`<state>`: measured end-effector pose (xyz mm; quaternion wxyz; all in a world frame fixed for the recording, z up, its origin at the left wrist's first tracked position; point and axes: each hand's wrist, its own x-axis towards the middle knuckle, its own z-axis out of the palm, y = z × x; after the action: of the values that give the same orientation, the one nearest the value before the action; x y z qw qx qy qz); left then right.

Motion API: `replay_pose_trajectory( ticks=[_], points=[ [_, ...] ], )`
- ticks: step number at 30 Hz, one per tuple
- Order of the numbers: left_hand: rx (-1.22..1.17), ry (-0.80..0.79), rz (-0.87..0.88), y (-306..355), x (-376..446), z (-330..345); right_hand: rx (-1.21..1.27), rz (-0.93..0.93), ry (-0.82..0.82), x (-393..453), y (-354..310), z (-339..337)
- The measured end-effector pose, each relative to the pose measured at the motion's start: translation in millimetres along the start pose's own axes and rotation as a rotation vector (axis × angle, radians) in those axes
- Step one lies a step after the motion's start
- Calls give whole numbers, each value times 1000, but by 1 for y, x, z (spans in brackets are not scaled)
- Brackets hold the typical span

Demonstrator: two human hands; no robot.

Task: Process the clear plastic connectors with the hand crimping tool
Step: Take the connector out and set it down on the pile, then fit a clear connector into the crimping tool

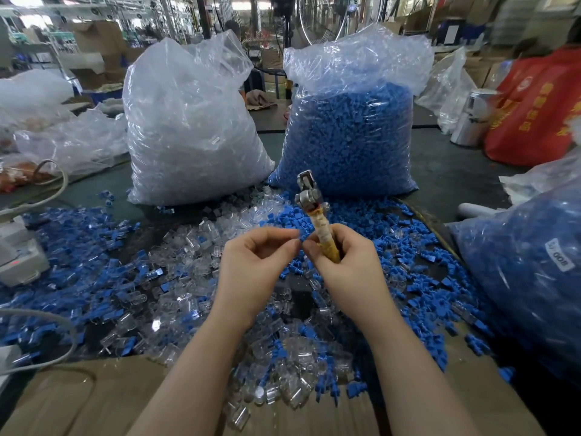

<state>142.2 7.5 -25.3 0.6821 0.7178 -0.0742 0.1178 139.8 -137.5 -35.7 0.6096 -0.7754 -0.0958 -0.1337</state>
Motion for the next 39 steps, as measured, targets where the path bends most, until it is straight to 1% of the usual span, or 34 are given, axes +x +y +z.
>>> replay_pose_trajectory(
  ticks=[7, 12, 15, 18, 20, 22, 27, 34, 39],
  points=[
    [13, -11, -8, -2, 0, -1, -58, -11, -8, 0, 3, 0],
    [10, -23, -5, -3, 0, -1, -60, -7, -12, 0, 3, 1],
    [-1, -24, 10, -3, 0, -2, -52, 8, -44, 0, 1, 1],
    [-97, 38, 18, -3, 3, -6, -25, 55, -118, -1, -1, -2],
    [-193, 89, 25, -3, 6, -11, -90, 71, -164, -1, 0, -6],
    [-230, 124, 48, -3, 8, -15, -170, 83, -214, -1, 3, -9],
    [-210, 113, 112, -1, 9, -18, -256, 124, -316, -1, 5, -12],
    [-106, 80, 152, 1, 8, -18, -264, 127, -329, -1, 5, -12],
    [-101, 67, 159, 1, 8, -18, -316, 107, -337, -3, 2, -13]
  ],
)
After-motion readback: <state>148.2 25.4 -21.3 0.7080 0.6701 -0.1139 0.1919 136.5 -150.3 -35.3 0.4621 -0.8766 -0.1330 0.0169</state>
